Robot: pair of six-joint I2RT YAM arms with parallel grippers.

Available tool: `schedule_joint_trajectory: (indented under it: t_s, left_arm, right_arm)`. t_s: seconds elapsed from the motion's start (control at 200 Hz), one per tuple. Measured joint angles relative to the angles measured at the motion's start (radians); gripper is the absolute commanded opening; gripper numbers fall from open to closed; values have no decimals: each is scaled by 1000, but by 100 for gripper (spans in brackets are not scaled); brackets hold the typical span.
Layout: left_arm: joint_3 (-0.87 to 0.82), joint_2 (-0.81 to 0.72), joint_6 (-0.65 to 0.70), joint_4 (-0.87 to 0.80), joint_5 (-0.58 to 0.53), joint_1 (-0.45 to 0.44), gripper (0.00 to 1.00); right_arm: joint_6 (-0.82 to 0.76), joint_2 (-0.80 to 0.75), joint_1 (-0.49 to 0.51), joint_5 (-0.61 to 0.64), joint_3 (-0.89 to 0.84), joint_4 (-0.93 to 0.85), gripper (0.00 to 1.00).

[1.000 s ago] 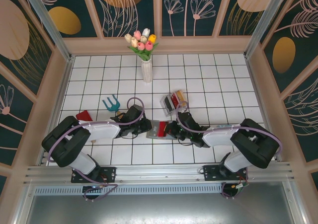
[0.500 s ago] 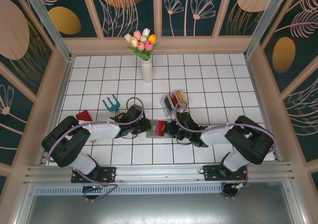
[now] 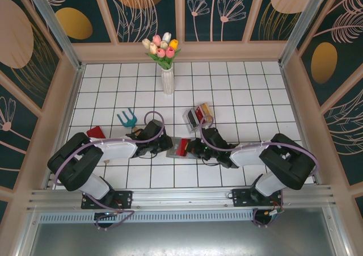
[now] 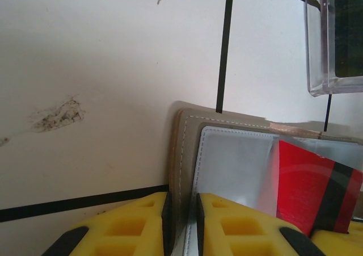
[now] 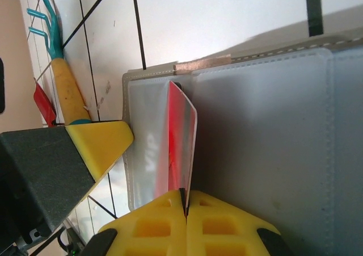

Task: Put the credit cards into the card holder
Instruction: Insert the credit card into the card slot.

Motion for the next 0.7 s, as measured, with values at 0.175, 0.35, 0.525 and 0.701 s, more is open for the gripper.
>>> schedule_joint_trajectory:
  t_s: [0.175, 0.35, 0.525, 0.701]
  left_arm:
    - [0, 0, 0, -1, -2, 0, 22]
    - [-6, -9, 0, -3, -25, 4, 22]
    - [-8, -11, 0, -3, -31, 5, 21]
    - [-10, -10, 0, -2, -16, 0, 21]
  right_arm:
    - [-8, 41, -6, -32, 4, 25, 1]
    - [-27, 75, -8, -50, 36, 24, 0]
    - [-50, 60, -14, -63, 37, 14, 0]
    - [-89, -1, -39, -107, 13, -14, 0]
